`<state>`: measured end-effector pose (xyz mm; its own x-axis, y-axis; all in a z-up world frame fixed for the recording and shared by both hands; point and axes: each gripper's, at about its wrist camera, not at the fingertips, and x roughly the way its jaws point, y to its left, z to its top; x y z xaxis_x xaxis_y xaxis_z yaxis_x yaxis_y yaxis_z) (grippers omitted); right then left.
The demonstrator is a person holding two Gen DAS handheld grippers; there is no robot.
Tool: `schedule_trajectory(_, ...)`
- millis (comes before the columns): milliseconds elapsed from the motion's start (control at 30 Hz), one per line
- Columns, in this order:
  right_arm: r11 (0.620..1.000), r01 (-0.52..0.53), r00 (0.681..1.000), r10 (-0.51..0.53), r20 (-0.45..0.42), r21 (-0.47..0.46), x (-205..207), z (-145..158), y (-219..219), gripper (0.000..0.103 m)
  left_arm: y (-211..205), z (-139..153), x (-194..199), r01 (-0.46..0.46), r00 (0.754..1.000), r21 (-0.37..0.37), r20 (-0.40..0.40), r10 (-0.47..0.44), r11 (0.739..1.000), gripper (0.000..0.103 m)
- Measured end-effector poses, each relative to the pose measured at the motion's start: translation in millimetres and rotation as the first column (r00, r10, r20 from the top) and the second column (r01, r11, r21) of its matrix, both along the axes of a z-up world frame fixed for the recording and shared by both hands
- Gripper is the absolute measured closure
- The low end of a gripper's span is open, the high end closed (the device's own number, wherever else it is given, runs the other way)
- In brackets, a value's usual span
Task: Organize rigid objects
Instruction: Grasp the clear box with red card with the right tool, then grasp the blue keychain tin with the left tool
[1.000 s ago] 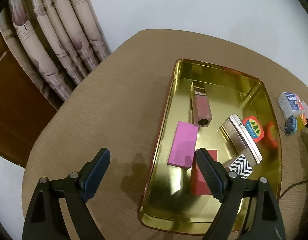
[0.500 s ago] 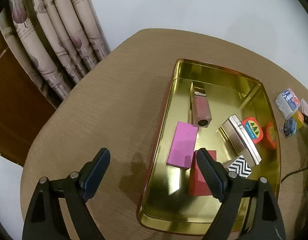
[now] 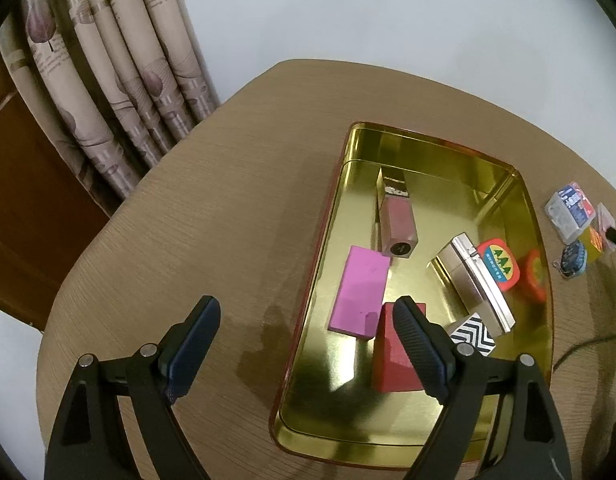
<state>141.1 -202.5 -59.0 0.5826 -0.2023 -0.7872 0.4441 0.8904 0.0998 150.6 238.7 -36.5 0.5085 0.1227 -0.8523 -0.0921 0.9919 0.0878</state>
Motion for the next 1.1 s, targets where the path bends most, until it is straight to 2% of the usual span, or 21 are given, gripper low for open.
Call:
schedule_trajectory(133,0.997,0.071,0.997,-0.071,-0.038,0.008,26.1,-6.3,-6.5,0.040,-1.8,0.4,-0.3,0.000,1.000,0.002,0.003,0.000,1.000,0.017)
schedule_trajectory(300,0.990,0.092,0.990,-0.102,-0.097,-0.103,51.0,-19.4,3.3,0.040,-5.7,0.5,0.2,0.008,1.000,-0.005,0.002,-0.008,1.000,0.017)
schedule_trajectory(367,0.990,0.087,0.989,-0.099,-0.106,-0.112,53.2,-26.6,1.4,0.040,-8.5,0.6,0.0,0.016,1.000,0.008,0.005,-0.016,1.000,0.017)
schedule_trajectory(500,0.990,0.032,0.997,-0.041,-0.065,-0.135,32.1,-30.0,-2.9,0.041,-12.4,-0.4,-0.5,0.032,0.999,0.019,0.004,-0.032,0.999,0.017)
schedule_trajectory(567,0.987,0.004,0.999,-0.012,-0.052,-0.158,24.2,-31.3,15.4,0.048,-15.3,-0.8,-1.6,0.044,0.999,0.028,0.004,-0.044,0.999,0.017)
schedule_trajectory(700,0.985,-0.046,0.998,0.038,-0.049,-0.165,12.6,-32.9,22.3,0.049,-18.1,-0.7,-3.0,0.047,0.999,0.051,0.013,-0.048,0.998,0.017)
schedule_trajectory(933,0.977,-0.124,0.992,0.116,-0.053,-0.171,-50.1,-36.1,48.4,0.049,-24.4,-2.1,-6.2,0.068,0.997,0.072,0.021,-0.070,0.995,0.017)
schedule_trajectory(1000,0.979,-0.129,0.991,0.122,-0.051,-0.159,-61.9,-31.1,47.3,0.049,-27.7,-1.1,-8.2,0.082,0.996,0.074,0.028,-0.085,0.994,0.017)
schedule_trajectory(1033,0.978,-0.136,0.990,0.129,-0.052,-0.161,-69.9,-16.6,43.0,0.049,-30.0,0.5,-10.1,0.086,0.995,0.082,0.041,-0.089,0.993,0.017)
schedule_trajectory(1100,0.974,-0.152,0.988,0.144,-0.056,-0.170,-80.2,-16.7,49.2,0.049,-35.0,3.2,-13.1,0.109,0.992,0.088,0.054,-0.114,0.990,0.017)
